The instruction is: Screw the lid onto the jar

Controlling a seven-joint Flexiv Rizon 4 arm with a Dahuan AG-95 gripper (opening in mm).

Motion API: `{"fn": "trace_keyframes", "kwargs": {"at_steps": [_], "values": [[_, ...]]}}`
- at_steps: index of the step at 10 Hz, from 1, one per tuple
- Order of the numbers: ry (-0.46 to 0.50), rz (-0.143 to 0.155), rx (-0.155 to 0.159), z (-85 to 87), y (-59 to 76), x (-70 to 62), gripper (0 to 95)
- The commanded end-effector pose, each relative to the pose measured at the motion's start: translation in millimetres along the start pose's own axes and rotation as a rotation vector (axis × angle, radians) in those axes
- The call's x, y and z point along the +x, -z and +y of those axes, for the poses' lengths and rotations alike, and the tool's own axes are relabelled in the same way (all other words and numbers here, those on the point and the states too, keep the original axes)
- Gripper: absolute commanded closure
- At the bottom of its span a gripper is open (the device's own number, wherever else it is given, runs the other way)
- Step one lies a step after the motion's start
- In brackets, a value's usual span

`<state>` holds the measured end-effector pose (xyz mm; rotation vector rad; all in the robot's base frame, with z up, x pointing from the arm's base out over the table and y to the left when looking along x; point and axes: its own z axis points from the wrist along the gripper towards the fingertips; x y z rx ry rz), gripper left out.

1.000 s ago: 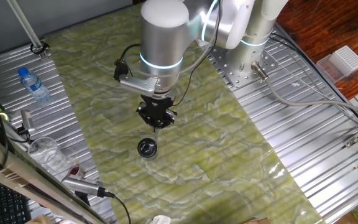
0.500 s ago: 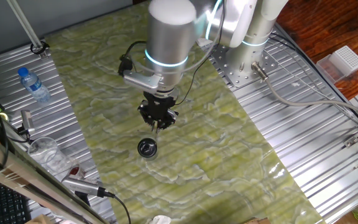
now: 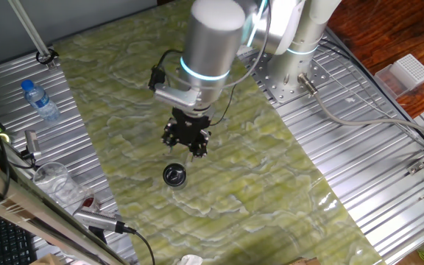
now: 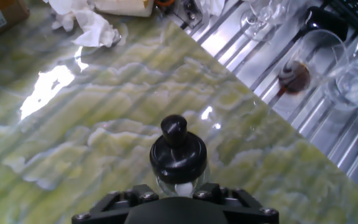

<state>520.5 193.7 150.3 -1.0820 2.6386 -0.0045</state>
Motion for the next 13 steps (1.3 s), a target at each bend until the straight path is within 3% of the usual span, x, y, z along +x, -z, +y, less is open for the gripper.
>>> {"fn": "trace_keyframes", "kwargs": {"at_steps": [1, 6, 7, 11, 12, 13], "values": [[0.004, -0.007, 0.001, -1.0, -5.6, 0.6, 0.0], [0.023, -0.007, -0.005, -5.3, -17.8, -2.3, 0.0], [0.026, -0.007, -0.006, -6.8, -21.8, -3.3, 19.0], [0.029, -0.009, -0.006, -8.4, -31.3, -8.8, 19.0], [0.028, -0.009, -0.006, -9.2, -32.8, -11.4, 0.0], [0.028, -0.010, -0.006, -11.0, -35.3, -14.7, 0.0]]}}
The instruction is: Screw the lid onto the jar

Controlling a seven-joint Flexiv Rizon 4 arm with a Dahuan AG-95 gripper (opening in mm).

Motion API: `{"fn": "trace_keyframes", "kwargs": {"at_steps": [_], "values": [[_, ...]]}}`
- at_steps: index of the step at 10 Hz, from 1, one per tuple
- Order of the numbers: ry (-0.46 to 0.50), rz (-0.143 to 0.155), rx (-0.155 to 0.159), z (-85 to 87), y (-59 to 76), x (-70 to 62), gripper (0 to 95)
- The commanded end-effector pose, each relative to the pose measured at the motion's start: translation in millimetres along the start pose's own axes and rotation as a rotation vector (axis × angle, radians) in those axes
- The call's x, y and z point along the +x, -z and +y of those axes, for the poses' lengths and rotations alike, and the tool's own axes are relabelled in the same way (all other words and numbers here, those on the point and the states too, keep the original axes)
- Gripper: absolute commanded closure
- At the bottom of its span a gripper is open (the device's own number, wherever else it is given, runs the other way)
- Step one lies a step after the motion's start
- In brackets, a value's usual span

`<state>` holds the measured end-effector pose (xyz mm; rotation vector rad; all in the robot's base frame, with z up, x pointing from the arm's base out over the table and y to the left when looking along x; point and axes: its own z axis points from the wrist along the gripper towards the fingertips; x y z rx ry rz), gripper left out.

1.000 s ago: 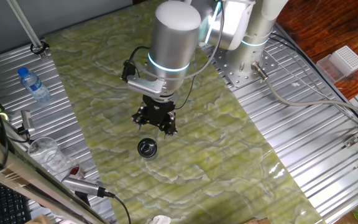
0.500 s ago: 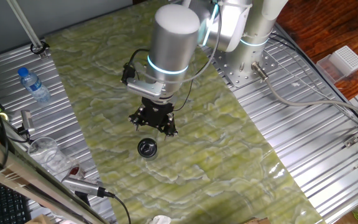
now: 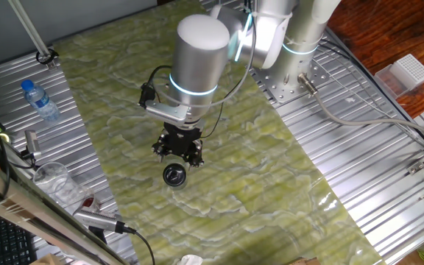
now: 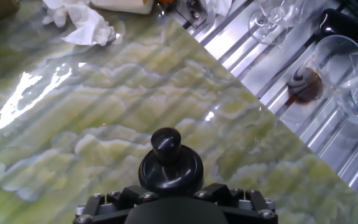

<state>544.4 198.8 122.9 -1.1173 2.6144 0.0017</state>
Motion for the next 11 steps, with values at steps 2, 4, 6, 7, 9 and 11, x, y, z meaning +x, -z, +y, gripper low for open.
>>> {"fn": "trace_keyframes", "kwargs": {"at_steps": [2, 4, 6, 7, 9, 11], "values": [[0.000, -0.002, -0.001, -3.2, -5.0, -4.9, 0.0], [0.000, -0.004, -0.001, -3.5, -10.8, -6.5, 0.0], [0.002, -0.004, -0.001, -2.6, -16.1, -4.7, 0.0], [0.005, -0.003, -0.001, -2.3, -18.1, -3.7, 0.0], [0.006, -0.004, -0.001, -1.6, -21.5, -1.9, 0.0], [0.005, -0.005, -0.002, -0.5, -26.0, 0.5, 0.0]]}}
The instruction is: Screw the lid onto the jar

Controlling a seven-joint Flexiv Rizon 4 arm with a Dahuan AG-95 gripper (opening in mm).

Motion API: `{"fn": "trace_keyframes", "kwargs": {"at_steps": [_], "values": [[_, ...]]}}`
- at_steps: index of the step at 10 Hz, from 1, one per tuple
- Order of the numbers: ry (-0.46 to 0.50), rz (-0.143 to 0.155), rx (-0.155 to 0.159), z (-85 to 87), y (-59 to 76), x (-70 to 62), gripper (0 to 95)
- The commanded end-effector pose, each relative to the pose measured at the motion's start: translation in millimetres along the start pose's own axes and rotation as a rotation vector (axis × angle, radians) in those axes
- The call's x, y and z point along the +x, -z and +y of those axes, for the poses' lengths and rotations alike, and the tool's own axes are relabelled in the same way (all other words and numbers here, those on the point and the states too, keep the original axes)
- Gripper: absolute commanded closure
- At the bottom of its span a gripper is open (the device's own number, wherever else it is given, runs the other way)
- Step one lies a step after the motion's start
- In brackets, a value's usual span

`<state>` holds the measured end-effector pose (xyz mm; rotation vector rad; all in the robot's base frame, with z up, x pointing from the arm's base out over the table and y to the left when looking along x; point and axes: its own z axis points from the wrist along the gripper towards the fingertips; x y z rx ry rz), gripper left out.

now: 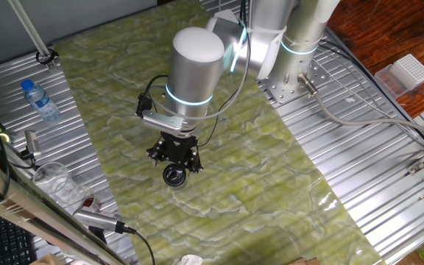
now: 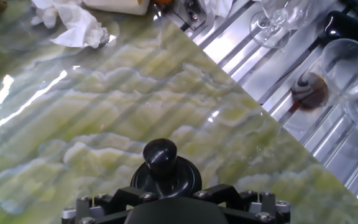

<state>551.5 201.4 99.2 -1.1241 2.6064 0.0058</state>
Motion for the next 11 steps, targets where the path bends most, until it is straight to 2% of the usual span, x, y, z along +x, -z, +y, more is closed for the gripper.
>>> {"fn": "trace_keyframes", "kwargs": {"at_steps": [1, 2, 3, 4, 8, 9, 11], "values": [[-0.002, 0.001, -0.001, 0.1, -2.0, 1.0, 0.0], [-0.005, -0.001, -0.002, 0.1, -2.0, 0.9, 19.0], [-0.008, -0.001, -0.003, 0.0, -1.9, 0.6, 19.0], [-0.016, -0.001, -0.002, -0.1, -1.7, 0.0, 38.0], [-0.031, -0.003, -0.003, -0.2, -1.5, -0.5, 38.0], [-0.033, -0.003, -0.003, -0.2, -1.5, -0.5, 57.0], [-0.035, -0.004, -0.003, -0.3, -1.4, -0.7, 57.0]]}}
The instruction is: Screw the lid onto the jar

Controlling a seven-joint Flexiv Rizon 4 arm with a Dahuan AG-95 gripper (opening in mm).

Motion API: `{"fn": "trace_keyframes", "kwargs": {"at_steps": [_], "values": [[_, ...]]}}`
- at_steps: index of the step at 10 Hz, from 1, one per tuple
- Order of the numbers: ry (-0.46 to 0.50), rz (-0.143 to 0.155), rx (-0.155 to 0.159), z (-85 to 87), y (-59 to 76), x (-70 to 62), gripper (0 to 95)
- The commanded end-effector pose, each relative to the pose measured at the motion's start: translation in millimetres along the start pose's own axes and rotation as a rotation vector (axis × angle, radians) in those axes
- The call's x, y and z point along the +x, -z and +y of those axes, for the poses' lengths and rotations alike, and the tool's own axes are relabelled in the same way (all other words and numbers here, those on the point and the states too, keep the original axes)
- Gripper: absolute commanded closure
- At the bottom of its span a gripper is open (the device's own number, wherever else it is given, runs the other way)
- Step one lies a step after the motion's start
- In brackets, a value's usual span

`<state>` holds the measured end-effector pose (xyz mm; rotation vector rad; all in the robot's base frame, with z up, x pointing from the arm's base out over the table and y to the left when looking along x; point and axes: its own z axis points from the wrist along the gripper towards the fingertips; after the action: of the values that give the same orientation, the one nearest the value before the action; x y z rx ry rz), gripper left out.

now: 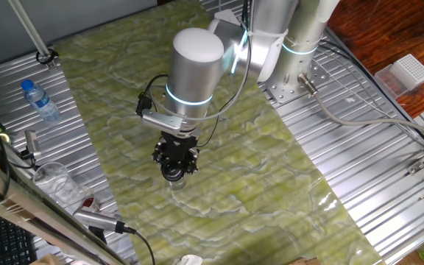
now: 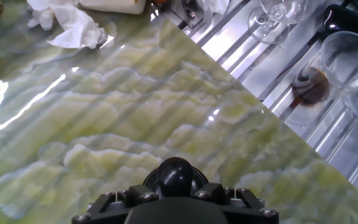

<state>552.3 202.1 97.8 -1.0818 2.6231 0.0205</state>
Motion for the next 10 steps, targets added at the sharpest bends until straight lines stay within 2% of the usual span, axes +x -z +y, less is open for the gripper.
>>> {"fn": "trace_keyframes", "kwargs": {"at_steps": [1, 6, 10], "values": [[-0.004, -0.002, 0.001, -0.5, 0.5, -0.6, 57.0], [-0.054, -0.010, 0.016, -2.0, 4.6, -7.5, 57.0], [-0.085, -0.039, 0.042, -2.3, 4.8, -7.5, 57.0]]}}
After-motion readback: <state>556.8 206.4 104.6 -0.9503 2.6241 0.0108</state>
